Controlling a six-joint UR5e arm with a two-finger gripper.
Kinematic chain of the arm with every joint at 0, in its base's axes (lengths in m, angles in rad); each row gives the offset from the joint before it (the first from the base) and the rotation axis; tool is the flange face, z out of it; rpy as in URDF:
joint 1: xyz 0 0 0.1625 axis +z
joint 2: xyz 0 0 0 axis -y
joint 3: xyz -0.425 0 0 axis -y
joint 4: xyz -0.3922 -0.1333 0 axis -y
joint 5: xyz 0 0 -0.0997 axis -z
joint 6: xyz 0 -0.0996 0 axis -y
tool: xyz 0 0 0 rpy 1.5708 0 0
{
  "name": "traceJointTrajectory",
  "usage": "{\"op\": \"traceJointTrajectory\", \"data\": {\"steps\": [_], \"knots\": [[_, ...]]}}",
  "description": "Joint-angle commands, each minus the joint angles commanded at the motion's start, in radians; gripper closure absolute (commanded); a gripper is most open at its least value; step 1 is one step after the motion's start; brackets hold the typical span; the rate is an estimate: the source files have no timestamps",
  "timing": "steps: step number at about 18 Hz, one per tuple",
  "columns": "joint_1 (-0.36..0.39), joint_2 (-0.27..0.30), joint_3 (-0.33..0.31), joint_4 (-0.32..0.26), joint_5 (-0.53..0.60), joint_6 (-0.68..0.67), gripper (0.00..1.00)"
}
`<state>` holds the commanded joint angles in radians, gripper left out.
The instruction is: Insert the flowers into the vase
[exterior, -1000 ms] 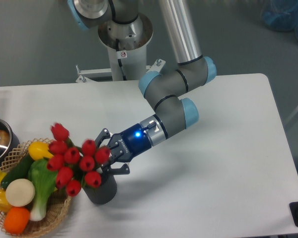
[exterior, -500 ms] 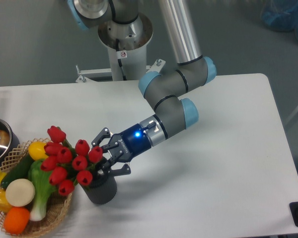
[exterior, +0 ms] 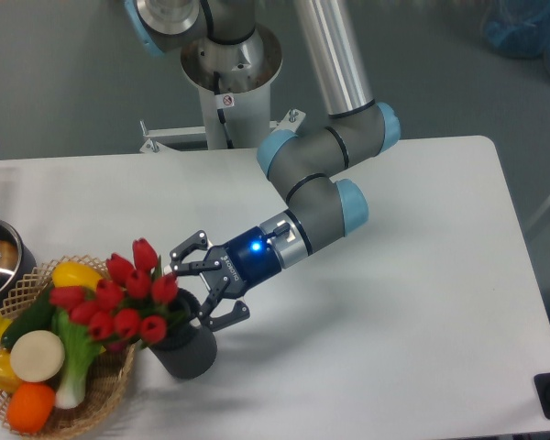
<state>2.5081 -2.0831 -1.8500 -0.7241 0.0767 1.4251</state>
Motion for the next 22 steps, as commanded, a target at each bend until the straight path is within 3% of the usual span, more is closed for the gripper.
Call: {"op": "traceJointTrajectory", "data": {"steps": [10, 13, 19, 22], "knots": [[0.031, 0.035, -0.005, -0.006, 0.014, -0.009, 0.0], [0.054, 0.078, -0.021, -0.006, 0.116, -0.009, 0.0], [0.101, 0.139, -0.071, -0.006, 0.15, 0.0, 0.0], [0.113, 0.182, -0.072, -0.008, 0.297, -0.008, 0.0]]}}
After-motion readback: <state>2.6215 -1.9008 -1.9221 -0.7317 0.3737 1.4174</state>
